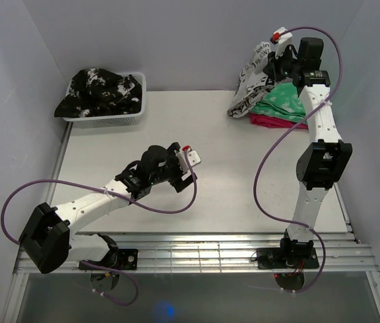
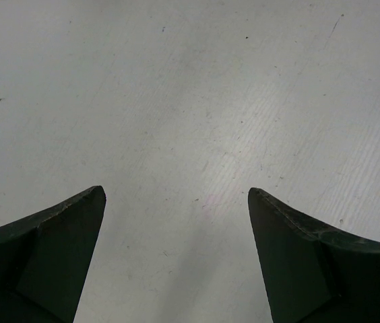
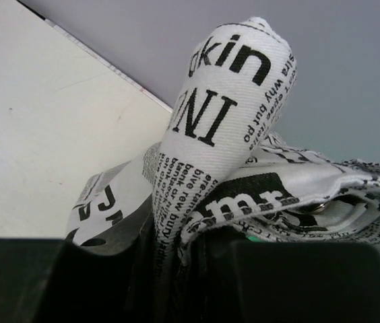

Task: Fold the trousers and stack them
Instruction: Neatly place the folded trousers to the corner

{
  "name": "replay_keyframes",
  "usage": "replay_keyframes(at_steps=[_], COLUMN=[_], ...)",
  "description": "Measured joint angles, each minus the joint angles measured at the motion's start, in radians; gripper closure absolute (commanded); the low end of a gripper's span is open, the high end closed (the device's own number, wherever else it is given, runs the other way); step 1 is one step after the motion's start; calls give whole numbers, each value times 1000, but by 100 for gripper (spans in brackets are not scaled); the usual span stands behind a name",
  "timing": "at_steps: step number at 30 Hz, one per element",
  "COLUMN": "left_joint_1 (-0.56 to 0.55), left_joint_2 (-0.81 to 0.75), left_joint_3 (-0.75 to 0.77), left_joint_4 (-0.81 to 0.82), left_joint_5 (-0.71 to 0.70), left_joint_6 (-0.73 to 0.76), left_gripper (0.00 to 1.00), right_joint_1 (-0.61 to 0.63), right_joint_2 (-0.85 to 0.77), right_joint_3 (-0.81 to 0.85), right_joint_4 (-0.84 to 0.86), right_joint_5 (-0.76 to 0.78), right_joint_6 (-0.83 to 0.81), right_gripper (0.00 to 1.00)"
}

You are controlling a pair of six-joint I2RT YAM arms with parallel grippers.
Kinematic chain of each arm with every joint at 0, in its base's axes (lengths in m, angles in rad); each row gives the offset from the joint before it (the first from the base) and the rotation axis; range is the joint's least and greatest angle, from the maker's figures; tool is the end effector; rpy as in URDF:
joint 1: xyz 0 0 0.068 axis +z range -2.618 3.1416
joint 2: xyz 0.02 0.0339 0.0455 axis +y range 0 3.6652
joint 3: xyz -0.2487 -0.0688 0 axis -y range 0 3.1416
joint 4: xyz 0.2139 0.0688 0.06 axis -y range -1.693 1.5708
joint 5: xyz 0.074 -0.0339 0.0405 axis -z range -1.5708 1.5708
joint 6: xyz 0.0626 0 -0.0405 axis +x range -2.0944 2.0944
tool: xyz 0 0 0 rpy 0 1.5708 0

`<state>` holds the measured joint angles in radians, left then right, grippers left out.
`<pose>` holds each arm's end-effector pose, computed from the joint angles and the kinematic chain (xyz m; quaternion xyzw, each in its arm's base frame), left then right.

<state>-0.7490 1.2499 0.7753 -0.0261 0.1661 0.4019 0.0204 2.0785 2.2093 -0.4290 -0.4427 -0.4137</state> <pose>0.1968 -0.1971 0.2400 0.5020 0.6962 -0.1580 0.4882 0.4693 0.0364 0.3799 -0.2964 0.7382 0.0599 0.6031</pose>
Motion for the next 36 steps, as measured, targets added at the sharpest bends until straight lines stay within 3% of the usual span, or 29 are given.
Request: replay_keyframes(at_steps=[13, 36], left_joint_1=[0, 0], left_joint_2=[0, 6], left_joint_3=[0, 0], left_joint_4=[-62, -110], left_joint_5=[7, 7], left_joint_6=[-30, -36], left_gripper=[2, 2], right_joint_1=[-135, -267], right_joint_2=[69, 136], right_joint_3=[48, 35], right_joint_4=[-28, 111], right_joint_5=[-41, -24], right_joint_6=[-165, -151], right_gripper=[92, 92])
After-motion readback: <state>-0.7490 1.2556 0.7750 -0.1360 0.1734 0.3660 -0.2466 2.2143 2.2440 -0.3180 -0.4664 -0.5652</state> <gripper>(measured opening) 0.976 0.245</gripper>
